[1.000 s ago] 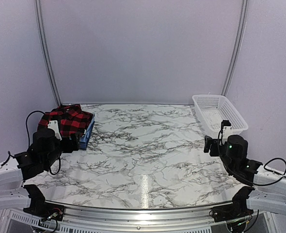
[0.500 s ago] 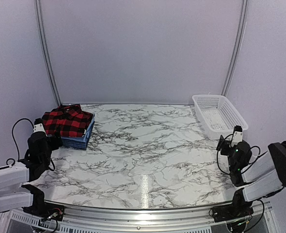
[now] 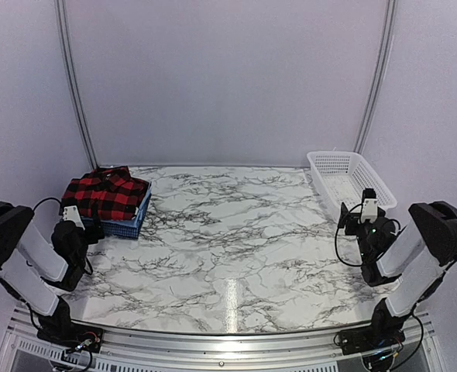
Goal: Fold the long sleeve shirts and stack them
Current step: Reset both arms
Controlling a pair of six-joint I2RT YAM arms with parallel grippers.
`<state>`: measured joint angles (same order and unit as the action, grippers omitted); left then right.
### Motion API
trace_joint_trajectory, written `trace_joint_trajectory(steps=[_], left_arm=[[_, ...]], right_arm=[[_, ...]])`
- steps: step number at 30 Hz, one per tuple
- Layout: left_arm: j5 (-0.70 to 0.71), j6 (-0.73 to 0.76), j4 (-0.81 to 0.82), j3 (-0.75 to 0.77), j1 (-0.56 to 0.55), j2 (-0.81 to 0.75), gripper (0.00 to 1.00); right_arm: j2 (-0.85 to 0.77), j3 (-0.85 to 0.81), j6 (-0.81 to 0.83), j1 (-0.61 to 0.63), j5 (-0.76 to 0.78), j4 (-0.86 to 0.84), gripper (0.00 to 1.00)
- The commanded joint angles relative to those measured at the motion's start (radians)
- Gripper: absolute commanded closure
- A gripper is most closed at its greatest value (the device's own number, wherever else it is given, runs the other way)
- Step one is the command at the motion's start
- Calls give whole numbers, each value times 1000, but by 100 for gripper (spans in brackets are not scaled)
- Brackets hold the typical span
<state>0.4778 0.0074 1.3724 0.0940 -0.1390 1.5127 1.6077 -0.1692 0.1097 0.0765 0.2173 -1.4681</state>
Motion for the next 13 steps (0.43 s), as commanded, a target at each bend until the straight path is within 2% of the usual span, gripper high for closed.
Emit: trace_joint_trajectory(steps=[1,3,13], left_arm=[[-125,31,164,9,15,17,1],[-143,38,167,21,22,32,1],[-71,3,-18,112,25,24,1]], right_arm=[[-7,-49,4,2,3,62,1],[-9,-62,-10,-14,-19,88,1],[-7,-67,-10,-15,-24,89,1]])
